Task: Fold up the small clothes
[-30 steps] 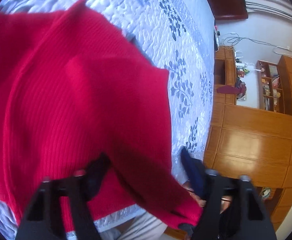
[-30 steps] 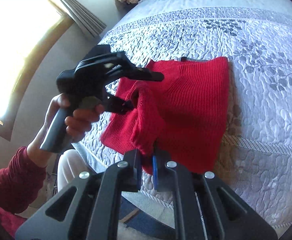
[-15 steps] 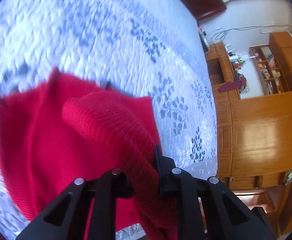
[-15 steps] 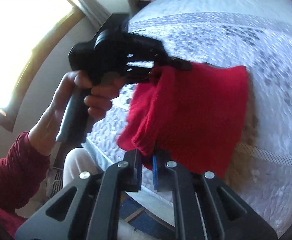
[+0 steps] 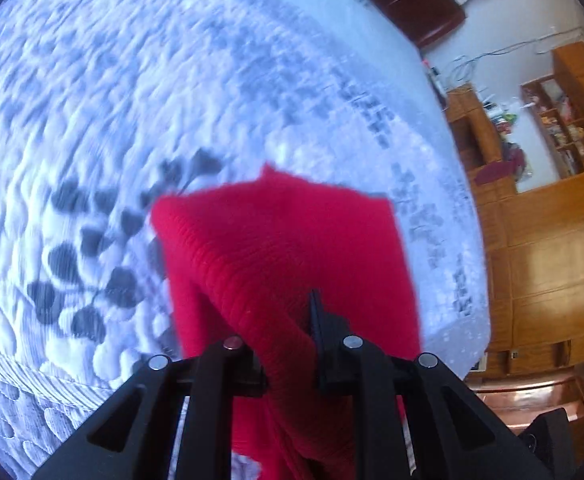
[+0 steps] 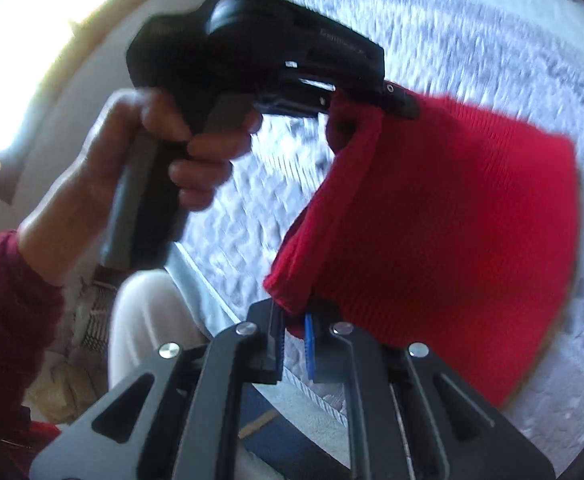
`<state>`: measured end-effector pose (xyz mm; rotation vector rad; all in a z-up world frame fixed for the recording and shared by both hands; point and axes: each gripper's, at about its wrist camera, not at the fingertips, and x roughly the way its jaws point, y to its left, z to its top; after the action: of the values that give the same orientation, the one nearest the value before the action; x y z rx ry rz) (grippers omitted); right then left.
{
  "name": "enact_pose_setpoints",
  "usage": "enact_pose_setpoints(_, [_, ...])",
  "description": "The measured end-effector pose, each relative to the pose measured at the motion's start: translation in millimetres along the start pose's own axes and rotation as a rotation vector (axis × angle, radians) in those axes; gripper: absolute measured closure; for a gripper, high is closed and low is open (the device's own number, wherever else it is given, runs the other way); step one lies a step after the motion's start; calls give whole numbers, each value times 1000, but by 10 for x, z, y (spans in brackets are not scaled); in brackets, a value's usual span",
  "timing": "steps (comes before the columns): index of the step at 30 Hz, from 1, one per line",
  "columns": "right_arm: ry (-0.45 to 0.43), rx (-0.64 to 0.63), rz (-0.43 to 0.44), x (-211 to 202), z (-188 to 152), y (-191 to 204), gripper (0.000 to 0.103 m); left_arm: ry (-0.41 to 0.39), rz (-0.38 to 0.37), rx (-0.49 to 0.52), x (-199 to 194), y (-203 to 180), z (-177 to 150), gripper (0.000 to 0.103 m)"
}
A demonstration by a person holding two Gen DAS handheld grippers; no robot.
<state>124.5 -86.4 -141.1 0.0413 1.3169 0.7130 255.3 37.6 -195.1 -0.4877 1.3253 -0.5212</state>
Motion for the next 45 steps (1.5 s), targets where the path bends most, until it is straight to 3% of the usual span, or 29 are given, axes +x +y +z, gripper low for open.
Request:
enact_pose_setpoints(3, [46,29,9,178,-108,-106,89,-11,-20,-21,80,151,-92,82])
enact_pose_setpoints(5, [55,61,59,155,-165,-197,81,-21,-37,-33,59,187,-118,77])
enact_pose_setpoints(8, [20,88,106,-63,-253,-313,72,-26,-50,-49,3,198,-137,55])
enact_pose_setpoints(9, [5,104,114,-151,-288,-373,64,-31,-44,-53,-26,190,-144,48])
enact_pose_setpoints(12, [-59,187,85,-455,-423,-665,57,-19,-52,-41,-99,121,-253,38])
enact_pose_setpoints(14, [-81,250,24,-602,-537,-900,57,6,-45,-29,-123,71,-399,38])
enact_pose_setpoints(18, [-93,343,11,-700,-737,-1222,57,36,-42,-8,-192,-18,-791,36])
enact_pose_setpoints(23, [-80,334,-4,-620,-901,-1174,50,74,-20,3,-226,-66,-1237,37])
enact_pose_setpoints(25, [-64,369,2,-530,-925,-1180,50,77,0,6,-204,-60,-1323,39])
enact_pose_setpoints(27, [-57,401,-5,-472,-904,-1199,54,72,16,3,-179,-37,-1367,53])
enact_pose_setpoints(30, [-47,422,27,-464,-847,-1253,91,67,-1,-23,-173,-18,-1393,62])
enact_pose_setpoints(34, [-92,443,92,-711,-900,-1332,94,41,-12,-23,-299,-17,-1418,69])
enact_pose_setpoints(37, [-89,454,64,-819,-1030,-1474,95,62,43,-4,-270,22,-1456,71])
enact_pose_setpoints(45, [-5,448,2,-446,-994,-1546,93,80,90,27,-161,39,-1531,68])
